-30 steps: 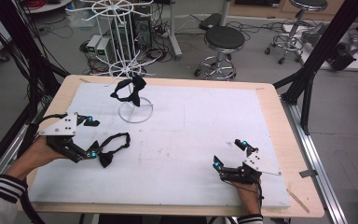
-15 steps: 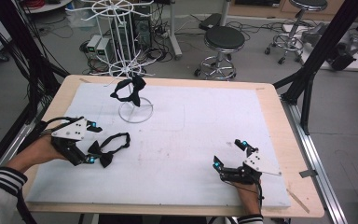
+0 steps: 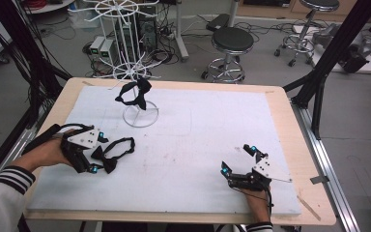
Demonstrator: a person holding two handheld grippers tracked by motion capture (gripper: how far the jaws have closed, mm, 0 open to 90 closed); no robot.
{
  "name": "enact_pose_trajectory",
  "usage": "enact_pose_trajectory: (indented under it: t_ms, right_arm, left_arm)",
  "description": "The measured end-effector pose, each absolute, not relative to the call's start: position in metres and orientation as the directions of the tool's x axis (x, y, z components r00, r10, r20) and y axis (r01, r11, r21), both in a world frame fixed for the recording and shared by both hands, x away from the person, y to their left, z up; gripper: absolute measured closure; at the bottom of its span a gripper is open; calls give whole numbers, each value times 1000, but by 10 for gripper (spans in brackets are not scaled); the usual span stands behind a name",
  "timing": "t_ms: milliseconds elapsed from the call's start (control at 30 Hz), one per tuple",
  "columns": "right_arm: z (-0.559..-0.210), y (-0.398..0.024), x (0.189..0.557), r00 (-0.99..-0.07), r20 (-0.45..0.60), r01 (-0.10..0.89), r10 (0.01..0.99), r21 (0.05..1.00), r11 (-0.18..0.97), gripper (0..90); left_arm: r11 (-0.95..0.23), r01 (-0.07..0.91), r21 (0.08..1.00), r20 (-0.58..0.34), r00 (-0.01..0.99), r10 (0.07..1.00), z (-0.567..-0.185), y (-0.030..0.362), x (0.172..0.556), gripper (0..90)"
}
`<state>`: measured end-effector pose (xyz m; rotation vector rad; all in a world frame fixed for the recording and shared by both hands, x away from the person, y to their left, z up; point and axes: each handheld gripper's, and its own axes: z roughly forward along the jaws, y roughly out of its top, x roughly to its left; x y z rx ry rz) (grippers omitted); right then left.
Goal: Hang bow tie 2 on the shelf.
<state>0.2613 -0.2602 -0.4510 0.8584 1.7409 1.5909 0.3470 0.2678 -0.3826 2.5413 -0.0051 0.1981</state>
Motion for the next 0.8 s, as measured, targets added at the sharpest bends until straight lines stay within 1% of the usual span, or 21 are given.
enact_pose_trajectory:
  t_ms: [200, 300, 400, 500, 667, 800]
  right_arm:
    - [-451, -260, 261, -595, -15, 57, 804, 997, 61, 6]
    - [-451, -260, 261, -594, -15, 57, 804, 996, 61, 6]
    - [-451, -260, 261, -595, -14, 58, 804, 996, 61, 6]
    - [-451, -260, 261, -594, -15, 57, 804, 997, 61, 6]
    - [-451, -260, 261, -594, -13, 60, 804, 996, 60, 6]
    - [-451, -260, 261, -595, -13, 60, 804, 996, 61, 6]
  left_arm:
    - [-854, -52, 517, 131, 991, 19, -391, 266, 350, 121]
    - [-873, -49, 486, 129, 992, 16, -395, 266, 352, 126]
    - [-878, -38, 477, 122, 992, 23, -399, 266, 353, 138]
    - [-884, -45, 465, 123, 992, 14, -401, 265, 355, 164]
    - [-895, -73, 439, 136, 991, -14, -404, 264, 355, 238]
    - [-900, -90, 426, 141, 990, -33, -405, 264, 355, 279]
